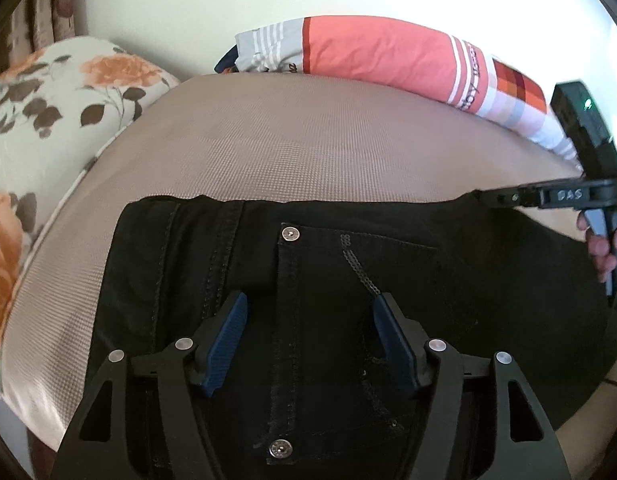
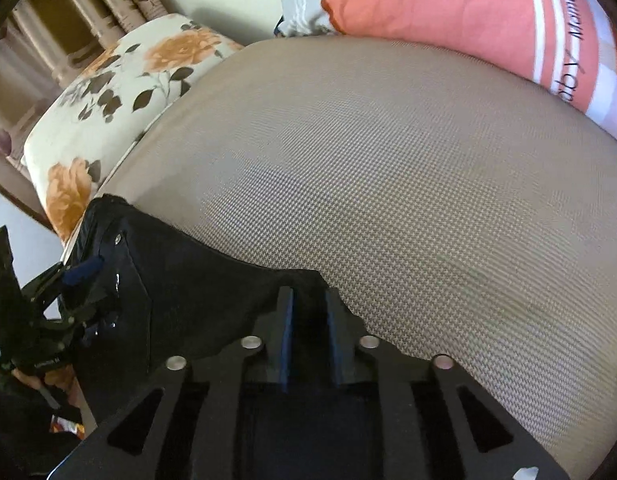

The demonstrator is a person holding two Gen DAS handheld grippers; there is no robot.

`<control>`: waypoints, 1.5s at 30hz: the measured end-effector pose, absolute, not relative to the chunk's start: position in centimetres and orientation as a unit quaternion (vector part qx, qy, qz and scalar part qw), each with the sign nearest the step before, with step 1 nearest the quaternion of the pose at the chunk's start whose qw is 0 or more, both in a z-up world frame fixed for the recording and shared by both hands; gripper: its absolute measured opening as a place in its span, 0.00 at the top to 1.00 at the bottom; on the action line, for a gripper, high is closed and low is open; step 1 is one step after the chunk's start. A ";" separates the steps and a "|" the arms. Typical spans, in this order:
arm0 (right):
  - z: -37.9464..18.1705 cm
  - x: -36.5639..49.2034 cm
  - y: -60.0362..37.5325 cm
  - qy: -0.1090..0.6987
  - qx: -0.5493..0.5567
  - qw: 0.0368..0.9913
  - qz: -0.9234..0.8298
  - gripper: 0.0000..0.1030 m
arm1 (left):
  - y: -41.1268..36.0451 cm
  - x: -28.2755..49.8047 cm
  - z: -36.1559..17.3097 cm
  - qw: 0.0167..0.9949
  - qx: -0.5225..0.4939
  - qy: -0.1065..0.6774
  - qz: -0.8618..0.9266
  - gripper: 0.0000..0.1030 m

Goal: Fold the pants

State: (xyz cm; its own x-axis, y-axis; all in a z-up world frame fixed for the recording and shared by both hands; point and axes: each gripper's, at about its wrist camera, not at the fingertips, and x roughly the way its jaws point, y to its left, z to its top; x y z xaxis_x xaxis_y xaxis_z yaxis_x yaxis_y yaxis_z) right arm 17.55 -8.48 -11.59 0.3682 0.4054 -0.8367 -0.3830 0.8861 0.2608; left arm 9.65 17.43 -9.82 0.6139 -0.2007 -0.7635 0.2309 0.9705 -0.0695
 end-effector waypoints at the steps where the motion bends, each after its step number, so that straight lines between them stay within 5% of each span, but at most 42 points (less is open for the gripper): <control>1: -11.2 17.3 -8.7 0.505 0.014 0.832 0.231 0.76 | 17.3 9.6 -9.7 0.898 0.021 0.424 -0.115 0.35; 25: -9.6 1.6 -19.1 0.482 -0.009 0.873 0.078 0.75 | 2.6 3.1 -8.4 0.879 0.064 0.406 -0.242 0.35; 45: -10.8 -7.7 -37.1 0.480 0.095 0.869 -0.069 0.72 | 2.1 1.9 -11.2 0.867 0.071 0.448 -0.205 0.35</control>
